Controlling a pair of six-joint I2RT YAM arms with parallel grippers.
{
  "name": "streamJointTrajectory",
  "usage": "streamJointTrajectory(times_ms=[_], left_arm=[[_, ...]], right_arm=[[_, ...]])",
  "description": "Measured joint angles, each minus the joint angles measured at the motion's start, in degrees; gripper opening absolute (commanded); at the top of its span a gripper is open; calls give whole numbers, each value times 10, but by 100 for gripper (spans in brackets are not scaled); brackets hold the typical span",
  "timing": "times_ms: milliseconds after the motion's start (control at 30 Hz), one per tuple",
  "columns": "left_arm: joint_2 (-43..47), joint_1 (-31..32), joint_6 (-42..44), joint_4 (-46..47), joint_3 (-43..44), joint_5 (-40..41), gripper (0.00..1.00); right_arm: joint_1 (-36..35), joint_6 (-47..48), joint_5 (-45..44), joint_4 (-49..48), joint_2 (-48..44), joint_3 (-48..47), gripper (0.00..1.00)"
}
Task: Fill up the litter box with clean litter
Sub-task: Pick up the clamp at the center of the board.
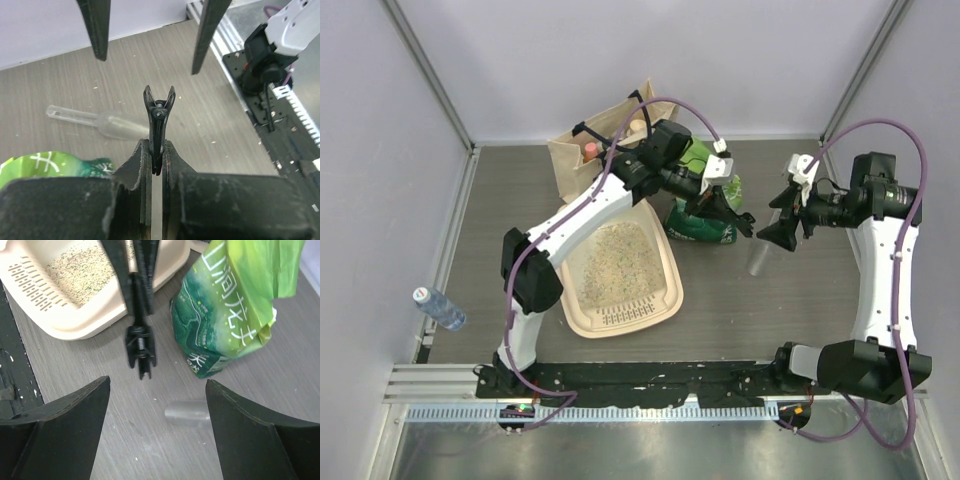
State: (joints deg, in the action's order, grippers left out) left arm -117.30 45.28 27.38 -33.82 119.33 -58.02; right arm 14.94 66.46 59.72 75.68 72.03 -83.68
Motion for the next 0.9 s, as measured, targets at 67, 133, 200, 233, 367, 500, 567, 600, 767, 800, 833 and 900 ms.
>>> streamJointTrajectory(times_ms=[67, 133, 200, 233, 367, 500, 567, 600, 767, 800, 833, 900], left_arm=[[0, -3, 24, -12, 3, 3, 0], [0, -6, 52, -26, 3, 9, 0], [0, -8, 65, -35, 3, 13, 0], [0, -8, 71, -38, 3, 14, 0], [0, -6, 83, -44, 3, 15, 0], [0, -3, 91, -46, 3, 16, 0], [0, -2, 91, -46, 3, 16, 0], [0, -2, 91, -46, 3, 16, 0], [0, -1, 91, -46, 4, 17, 0], [0, -1, 91, -47, 5, 17, 0], [0, -1, 91, -47, 5, 17, 0], [0, 0, 91, -47, 7, 18, 0]], right_arm=[[-9, 19, 6, 4, -9, 1, 81], [-19, 40, 11, 5, -16, 13, 78], [-26, 50, 13, 9, -21, 31, 77], [-29, 47, 14, 10, -21, 39, 76], [-37, 6, 17, 1, -24, 62, 73], [-46, -59, 22, -63, -39, 85, 73], [-52, -93, 23, -102, -54, 102, 73], [-56, -114, 21, -125, -64, 114, 73], [-72, -191, 6, -216, -99, 150, 76], [-74, -201, 4, -229, -99, 150, 76], [-74, -206, 3, -239, -99, 150, 74], [-74, -214, 1, -253, -97, 150, 73]])
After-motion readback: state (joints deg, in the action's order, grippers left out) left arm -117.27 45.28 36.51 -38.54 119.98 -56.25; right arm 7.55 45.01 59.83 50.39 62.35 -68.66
